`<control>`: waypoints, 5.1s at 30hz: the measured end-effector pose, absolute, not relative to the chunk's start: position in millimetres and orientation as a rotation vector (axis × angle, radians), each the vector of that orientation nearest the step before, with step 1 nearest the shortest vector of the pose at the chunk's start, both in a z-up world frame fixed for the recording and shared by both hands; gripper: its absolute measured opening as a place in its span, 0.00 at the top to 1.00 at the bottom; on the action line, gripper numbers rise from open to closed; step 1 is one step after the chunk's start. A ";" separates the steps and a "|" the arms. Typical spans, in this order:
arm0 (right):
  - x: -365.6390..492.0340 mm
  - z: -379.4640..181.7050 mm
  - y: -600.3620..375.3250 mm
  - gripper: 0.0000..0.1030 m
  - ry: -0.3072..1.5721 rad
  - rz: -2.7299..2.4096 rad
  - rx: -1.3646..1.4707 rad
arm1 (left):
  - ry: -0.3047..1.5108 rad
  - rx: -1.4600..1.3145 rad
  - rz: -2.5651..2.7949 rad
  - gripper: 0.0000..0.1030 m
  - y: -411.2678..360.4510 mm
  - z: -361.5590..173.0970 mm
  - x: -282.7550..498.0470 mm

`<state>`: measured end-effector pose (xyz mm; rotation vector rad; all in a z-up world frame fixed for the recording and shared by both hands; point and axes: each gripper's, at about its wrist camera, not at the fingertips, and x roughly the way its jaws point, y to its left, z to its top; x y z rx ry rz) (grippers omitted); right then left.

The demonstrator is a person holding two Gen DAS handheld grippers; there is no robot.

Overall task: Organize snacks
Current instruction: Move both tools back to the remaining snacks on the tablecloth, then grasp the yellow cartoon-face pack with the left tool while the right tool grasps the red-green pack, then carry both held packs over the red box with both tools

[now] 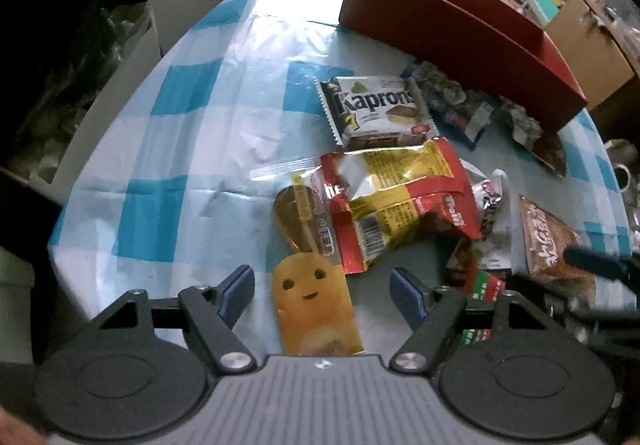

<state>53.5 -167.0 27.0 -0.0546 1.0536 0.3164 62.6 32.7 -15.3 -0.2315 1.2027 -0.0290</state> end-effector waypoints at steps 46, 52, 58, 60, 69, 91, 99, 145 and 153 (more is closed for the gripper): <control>1.4 -21.2 -130.7 0.00 1.122 0.370 -0.284 | 1.194 -0.037 -0.136 0.16 -7.3 -21.7 37.5; 6.5 -16.4 -135.1 0.03 1.137 0.389 -0.303 | 1.177 -0.002 -0.088 0.51 -8.2 -17.9 36.0; 1.8 -7.7 -136.7 0.30 1.098 0.406 -0.322 | 1.180 -0.133 -0.046 0.71 22.9 -14.4 31.1; 0.8 -4.6 -137.3 0.36 1.092 0.401 -0.320 | 1.177 -0.138 -0.041 0.72 23.8 -13.7 30.5; 9.2 2.5 -140.8 0.46 1.084 0.418 -0.207 | 1.135 -0.159 -0.056 0.76 27.5 -7.7 22.8; 26.7 32.2 -161.3 0.46 0.981 0.369 -0.062 | 1.003 -0.111 -0.080 0.77 9.1 19.5 25.5; 36.6 43.3 -166.3 0.46 0.941 0.343 -0.030 | 0.948 -0.089 -0.091 0.76 -4.1 31.1 38.1; 168.2 80.9 -194.1 0.46 0.765 0.230 0.083 | 0.772 -0.059 -0.093 0.76 -48.9 71.3 180.1; 194.4 79.1 -199.5 0.46 0.766 0.216 0.099 | 0.753 -0.048 -0.081 0.76 -55.0 72.0 205.6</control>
